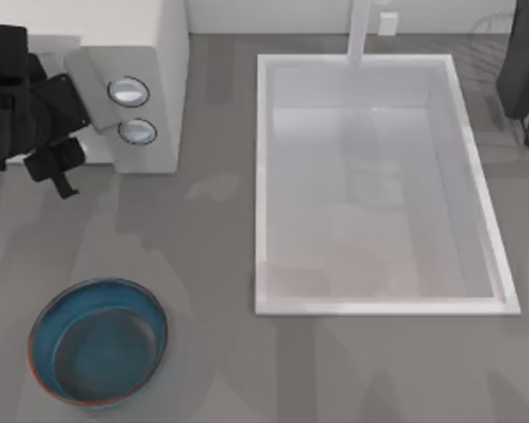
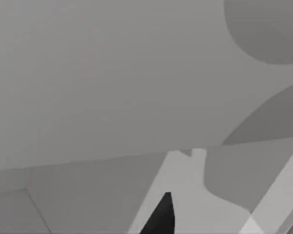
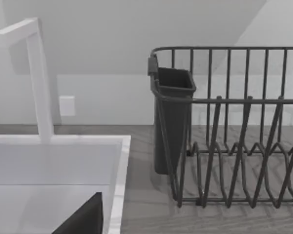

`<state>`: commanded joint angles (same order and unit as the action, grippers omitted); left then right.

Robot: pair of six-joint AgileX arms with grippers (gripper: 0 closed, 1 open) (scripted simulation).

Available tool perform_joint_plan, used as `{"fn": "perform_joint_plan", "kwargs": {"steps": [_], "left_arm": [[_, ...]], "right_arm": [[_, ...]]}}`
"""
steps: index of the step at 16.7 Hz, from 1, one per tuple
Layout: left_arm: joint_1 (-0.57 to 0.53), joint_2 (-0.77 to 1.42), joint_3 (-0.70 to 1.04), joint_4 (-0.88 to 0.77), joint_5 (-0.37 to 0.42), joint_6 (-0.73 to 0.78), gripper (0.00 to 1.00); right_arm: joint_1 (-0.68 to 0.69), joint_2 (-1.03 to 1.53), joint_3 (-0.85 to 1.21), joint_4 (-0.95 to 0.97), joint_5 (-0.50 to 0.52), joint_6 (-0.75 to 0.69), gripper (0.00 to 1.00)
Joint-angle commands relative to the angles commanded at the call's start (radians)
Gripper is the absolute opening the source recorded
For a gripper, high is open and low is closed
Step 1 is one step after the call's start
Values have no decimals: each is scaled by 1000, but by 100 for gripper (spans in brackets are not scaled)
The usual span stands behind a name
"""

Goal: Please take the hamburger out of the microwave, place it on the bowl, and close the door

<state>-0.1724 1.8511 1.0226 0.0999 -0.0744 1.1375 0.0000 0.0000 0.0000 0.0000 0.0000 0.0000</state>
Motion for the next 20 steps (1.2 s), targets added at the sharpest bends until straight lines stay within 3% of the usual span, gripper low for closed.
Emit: {"fn": "perform_joint_plan", "kwargs": {"steps": [12, 16, 20], "left_arm": [[-374, 186, 397, -1204, -312, 1506, 0], [-476, 314, 464, -1526, -399, 1917, 0], [-551, 450, 491, -1754, -461, 2211, 0]], "right_arm": [[0, 0, 0, 0, 0, 0, 100], [0, 0, 0, 0, 0, 0, 100], [0, 0, 0, 0, 0, 0, 100]]}}
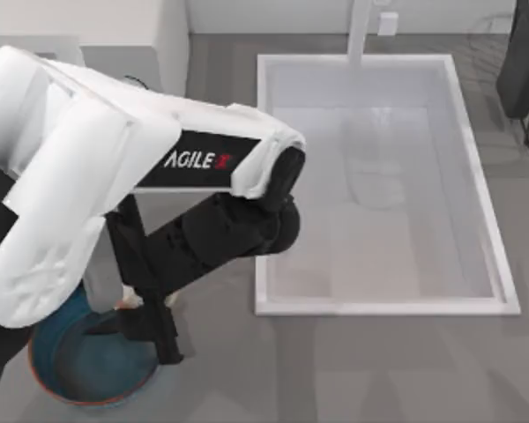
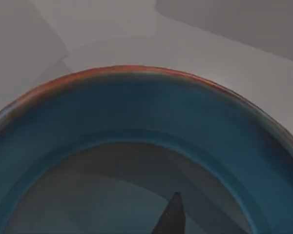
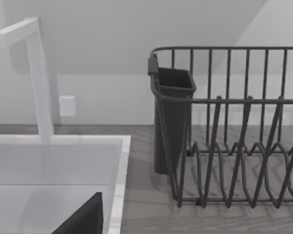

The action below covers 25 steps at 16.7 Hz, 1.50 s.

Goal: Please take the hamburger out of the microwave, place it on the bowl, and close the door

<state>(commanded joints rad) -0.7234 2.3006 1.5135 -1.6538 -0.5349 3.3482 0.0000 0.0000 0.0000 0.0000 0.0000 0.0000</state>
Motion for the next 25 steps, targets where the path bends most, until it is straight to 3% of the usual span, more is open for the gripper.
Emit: {"fn": "perform_joint_plan", "kwargs": {"steps": [4, 9, 25], "left_arm": [[-36, 82, 5, -108, -29, 137, 0], [-39, 88, 5, -114, -31, 145, 0], [21, 76, -165, 63, -83, 180, 0]], "right_arm": [[0, 0, 0, 0, 0, 0, 100], [0, 0, 0, 0, 0, 0, 100], [0, 0, 0, 0, 0, 0, 100]]}}
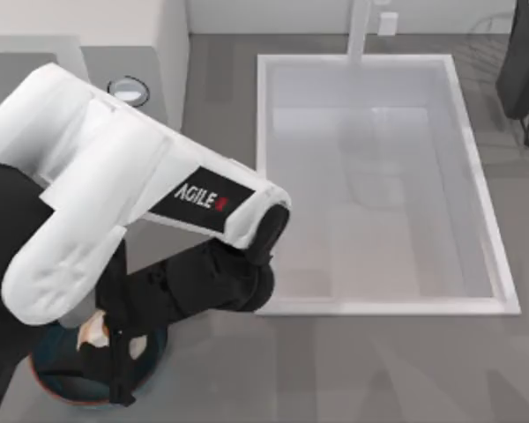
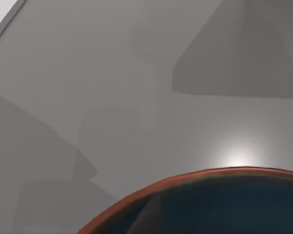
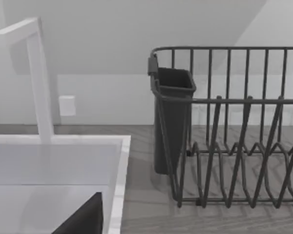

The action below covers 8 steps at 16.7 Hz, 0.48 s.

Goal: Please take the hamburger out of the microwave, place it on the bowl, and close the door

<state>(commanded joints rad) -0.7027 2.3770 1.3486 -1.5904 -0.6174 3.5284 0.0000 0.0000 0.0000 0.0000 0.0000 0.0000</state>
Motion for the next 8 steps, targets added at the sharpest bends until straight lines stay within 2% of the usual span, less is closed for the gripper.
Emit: {"fn": "perform_joint_plan", "kwargs": {"steps": [3, 8], "left_arm": [[0, 0, 0, 0, 0, 0, 0], [0, 0, 0, 0, 0, 0, 38]], "right_arm": [[0, 0, 0, 0, 0, 0, 100], [0, 0, 0, 0, 0, 0, 100]]}}
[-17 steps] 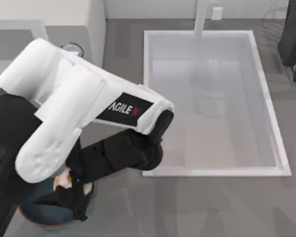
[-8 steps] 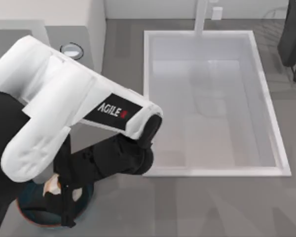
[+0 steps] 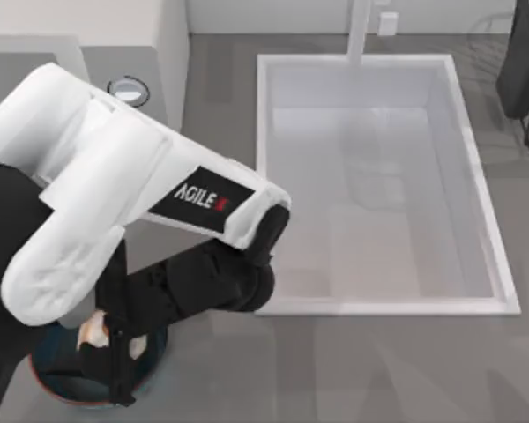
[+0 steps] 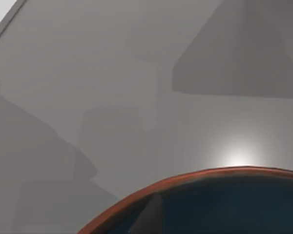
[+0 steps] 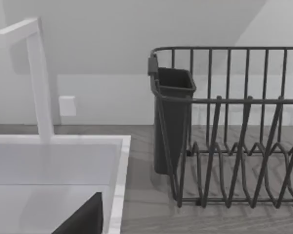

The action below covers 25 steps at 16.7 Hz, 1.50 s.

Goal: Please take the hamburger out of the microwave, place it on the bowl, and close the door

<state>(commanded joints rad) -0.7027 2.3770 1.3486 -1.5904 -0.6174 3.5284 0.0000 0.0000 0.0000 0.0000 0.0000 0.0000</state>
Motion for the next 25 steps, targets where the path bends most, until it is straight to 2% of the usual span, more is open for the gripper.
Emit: {"fn": "perform_joint_plan", "kwargs": {"steps": [8, 19, 22, 25], "left_arm": [[0, 0, 0, 0, 0, 0, 98], [-20, -54, 15, -20, 3, -29, 100], [2, -124, -11, 36, 33, -114, 100], [45, -261, -66, 142, 87, -294, 100]], "right_arm": [[0, 0, 0, 0, 0, 0, 100], [0, 0, 0, 0, 0, 0, 100], [0, 0, 0, 0, 0, 0, 100], [0, 0, 0, 0, 0, 0, 100]]}}
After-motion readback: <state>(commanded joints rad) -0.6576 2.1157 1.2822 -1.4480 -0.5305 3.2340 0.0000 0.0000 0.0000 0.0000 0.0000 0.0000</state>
